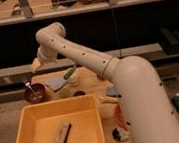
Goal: Place eraser in purple bowl
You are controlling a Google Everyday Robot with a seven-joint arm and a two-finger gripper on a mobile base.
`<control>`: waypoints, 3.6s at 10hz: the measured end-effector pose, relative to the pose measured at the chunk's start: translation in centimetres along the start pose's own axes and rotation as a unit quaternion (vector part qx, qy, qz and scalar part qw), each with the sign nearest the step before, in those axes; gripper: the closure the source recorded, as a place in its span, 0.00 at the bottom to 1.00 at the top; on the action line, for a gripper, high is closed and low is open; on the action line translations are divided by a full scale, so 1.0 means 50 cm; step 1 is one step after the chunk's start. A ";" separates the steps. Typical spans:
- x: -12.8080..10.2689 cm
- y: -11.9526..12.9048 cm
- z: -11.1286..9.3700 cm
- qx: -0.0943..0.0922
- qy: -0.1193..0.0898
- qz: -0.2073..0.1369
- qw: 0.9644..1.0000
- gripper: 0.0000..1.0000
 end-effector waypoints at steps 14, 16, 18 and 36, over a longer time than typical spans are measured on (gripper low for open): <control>-0.319 -0.035 -0.140 -0.081 -0.142 0.288 0.943 0.20; -0.385 -0.073 -0.152 -0.112 -0.154 0.284 0.940 0.20; -0.436 -0.092 -0.136 -0.144 -0.164 0.263 0.940 0.20; -0.612 -0.031 0.092 -0.135 -0.158 0.347 0.915 0.20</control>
